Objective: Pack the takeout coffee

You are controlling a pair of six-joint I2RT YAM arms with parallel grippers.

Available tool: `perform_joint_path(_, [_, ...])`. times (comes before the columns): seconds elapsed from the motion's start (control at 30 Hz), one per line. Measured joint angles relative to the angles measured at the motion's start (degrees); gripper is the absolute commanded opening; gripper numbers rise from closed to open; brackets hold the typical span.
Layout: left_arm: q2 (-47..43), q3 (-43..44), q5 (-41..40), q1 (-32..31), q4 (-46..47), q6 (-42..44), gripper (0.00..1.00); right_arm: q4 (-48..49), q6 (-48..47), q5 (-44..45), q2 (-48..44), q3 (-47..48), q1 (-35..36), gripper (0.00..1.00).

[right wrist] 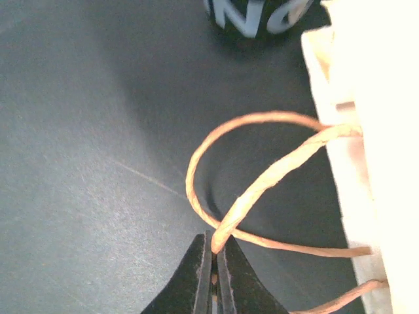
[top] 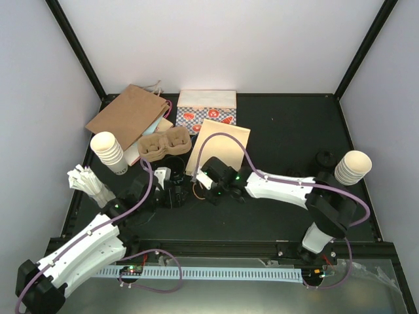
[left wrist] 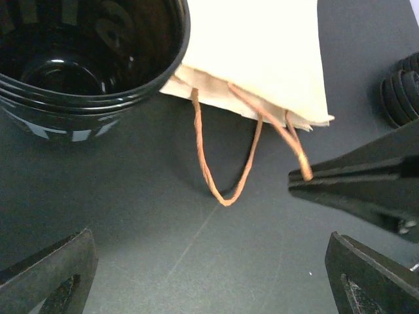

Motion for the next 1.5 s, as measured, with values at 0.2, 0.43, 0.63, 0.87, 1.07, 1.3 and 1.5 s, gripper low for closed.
perform_joint_path(0.2, [1.05, 0.0, 3.78, 0.0, 1.25, 0.9, 0.98, 0.2, 2.03, 1.84, -6.01, 0.0, -1.22, 0.01])
perform_joint_path(0.43, [1.49, -0.09, 9.25, 0.0, 5.55, 1.4, 0.93, 0.02, 3.63, 2.29, -9.64, 0.0, -2.16, 0.01])
perform_joint_path(0.63, [3.52, -0.79, 11.85, -0.02, 9.97, 0.35, 0.82, -0.9, 4.74, 2.4, -10.4, 0.0, -2.16, 0.01])
perform_joint_path(0.87, [5.51, -1.33, 14.43, -0.02, 15.28, -2.82, 0.79, -2.64, 7.08, 2.99, -12.68, 0.22, -2.16, 0.01])
perform_joint_path(1.07, [1.6, -7.1, 15.26, -0.02, 26.49, -11.43, 0.8, -2.62, 8.61, 2.49, -15.04, 0.22, -2.16, 0.01])
perform_joint_path(1.3, [0.79, -8.15, 12.92, -0.04, 33.11, -22.73, 0.83, -1.51, 8.81, -1.97, -15.3, -1.18, -2.16, 0.01])
perform_joint_path(1.5, [4.98, -8.17, 12.35, -0.42, 38.49, -31.91, 0.83, -0.87, 8.79, -5.77, -15.28, -2.45, -2.16, 0.01])
